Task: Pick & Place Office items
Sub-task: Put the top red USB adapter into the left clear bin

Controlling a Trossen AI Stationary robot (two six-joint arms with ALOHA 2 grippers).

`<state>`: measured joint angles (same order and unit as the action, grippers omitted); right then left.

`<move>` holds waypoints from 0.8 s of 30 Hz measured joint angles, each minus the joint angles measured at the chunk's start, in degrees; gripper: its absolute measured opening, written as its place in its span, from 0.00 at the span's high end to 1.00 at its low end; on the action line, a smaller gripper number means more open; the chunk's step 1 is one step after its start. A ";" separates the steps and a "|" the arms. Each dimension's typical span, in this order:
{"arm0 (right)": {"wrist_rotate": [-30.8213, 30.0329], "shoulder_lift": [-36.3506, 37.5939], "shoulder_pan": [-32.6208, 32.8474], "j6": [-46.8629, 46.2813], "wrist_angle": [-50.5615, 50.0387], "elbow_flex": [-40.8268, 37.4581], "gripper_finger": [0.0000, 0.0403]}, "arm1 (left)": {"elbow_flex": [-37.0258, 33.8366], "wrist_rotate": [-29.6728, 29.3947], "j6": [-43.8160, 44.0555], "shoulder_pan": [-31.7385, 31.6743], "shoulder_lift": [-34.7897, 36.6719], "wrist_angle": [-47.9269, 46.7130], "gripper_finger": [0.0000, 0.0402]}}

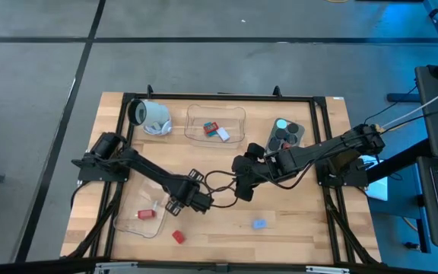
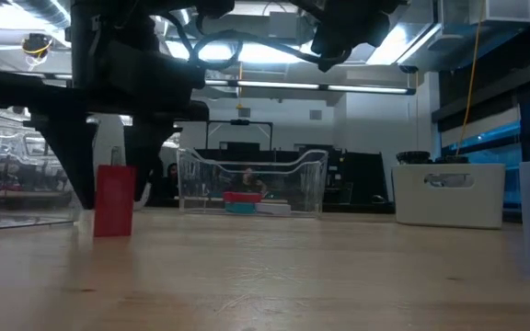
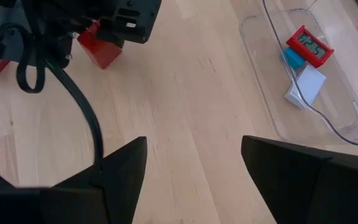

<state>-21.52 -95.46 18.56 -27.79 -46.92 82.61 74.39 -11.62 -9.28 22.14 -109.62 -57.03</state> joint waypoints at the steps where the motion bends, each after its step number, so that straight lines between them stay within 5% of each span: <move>1: 0.00 0.02 -0.02 0.00 0.00 0.00 0.34 | 0.00 0.02 -0.04 0.16 0.00 0.02 0.52; 7: 0.00 0.01 0.00 0.00 0.02 0.00 0.34 | 0.05 -0.37 0.25 0.77 0.07 0.00 0.69; 19: 0.00 0.02 0.00 -0.02 1.03 0.00 0.34 | 7.60 -3.57 12.36 1.36 1.53 -1.05 0.70; 24: 0.01 0.02 0.00 -0.02 1.10 0.00 0.34 | 12.89 -3.85 18.92 3.04 3.91 -10.35 0.70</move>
<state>-21.50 -95.44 18.57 -27.81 -45.82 82.61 87.28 -15.46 9.64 25.19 -105.71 -67.38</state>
